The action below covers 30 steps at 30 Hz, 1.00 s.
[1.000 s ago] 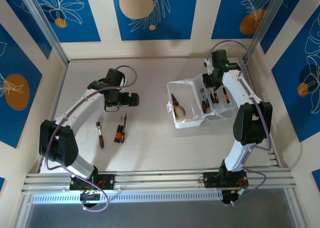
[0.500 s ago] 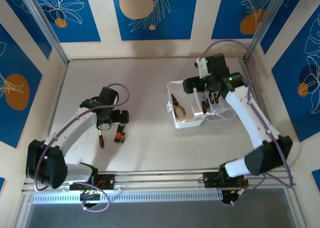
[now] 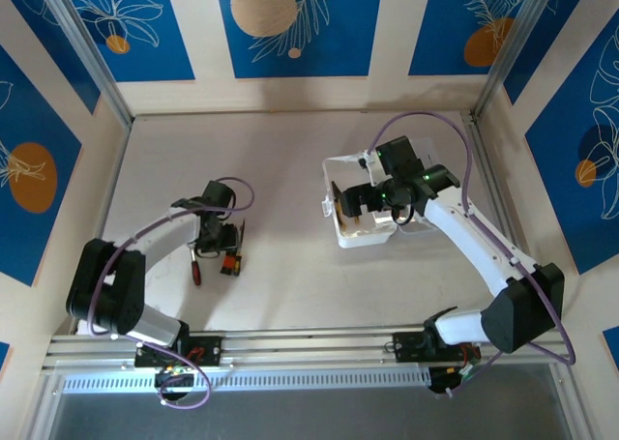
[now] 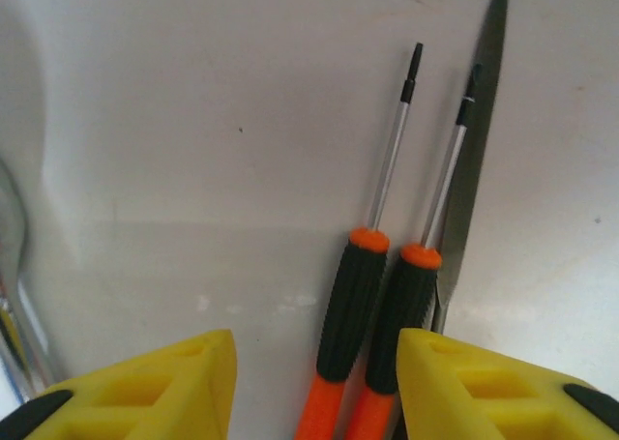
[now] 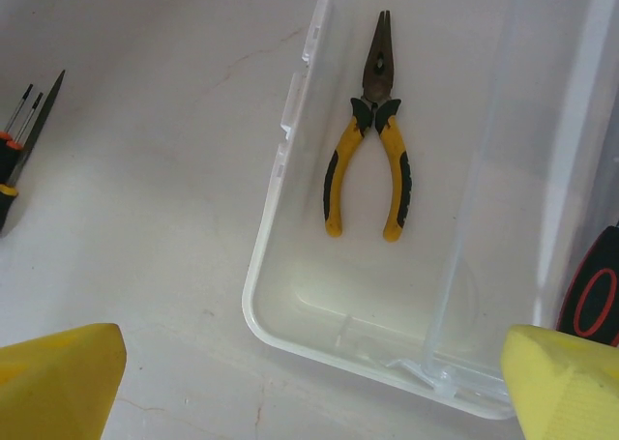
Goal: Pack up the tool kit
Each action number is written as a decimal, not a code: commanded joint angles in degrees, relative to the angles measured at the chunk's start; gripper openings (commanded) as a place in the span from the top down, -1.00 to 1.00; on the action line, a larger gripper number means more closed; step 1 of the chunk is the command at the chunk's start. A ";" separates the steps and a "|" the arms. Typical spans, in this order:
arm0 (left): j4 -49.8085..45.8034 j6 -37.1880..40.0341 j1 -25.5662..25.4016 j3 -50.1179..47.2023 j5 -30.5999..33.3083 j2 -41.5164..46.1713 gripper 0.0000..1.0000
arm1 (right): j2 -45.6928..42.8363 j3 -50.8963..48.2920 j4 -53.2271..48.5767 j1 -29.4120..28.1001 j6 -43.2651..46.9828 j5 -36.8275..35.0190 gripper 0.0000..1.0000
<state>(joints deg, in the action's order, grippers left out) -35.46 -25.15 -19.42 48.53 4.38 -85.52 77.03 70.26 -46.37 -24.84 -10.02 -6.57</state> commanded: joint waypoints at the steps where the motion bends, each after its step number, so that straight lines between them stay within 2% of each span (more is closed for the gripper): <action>1: 0.84 1.12 1.48 2.94 -1.35 -3.35 0.19 | 1.58 1.53 0.76 0.96 -0.70 1.82 -0.99; 7: 1.09 2.60 3.63 5.02 -3.64 -7.29 0.30 | 2.28 1.52 0.81 2.88 -0.22 2.91 -0.99; 17: 2.27 2.33 3.94 5.61 -7.70 -9.91 0.45 | 3.73 2.51 0.30 4.89 0.94 3.38 -0.99; 30: -1.06 3.16 4.04 6.50 -4.86 -8.87 0.87 | 3.13 2.93 -0.13 5.49 1.36 3.80 -0.99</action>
<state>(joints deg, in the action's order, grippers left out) -33.45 -23.29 -15.97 53.80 -1.63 -94.67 80.82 71.26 -45.69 -19.73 -9.50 -4.43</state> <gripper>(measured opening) 0.097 0.992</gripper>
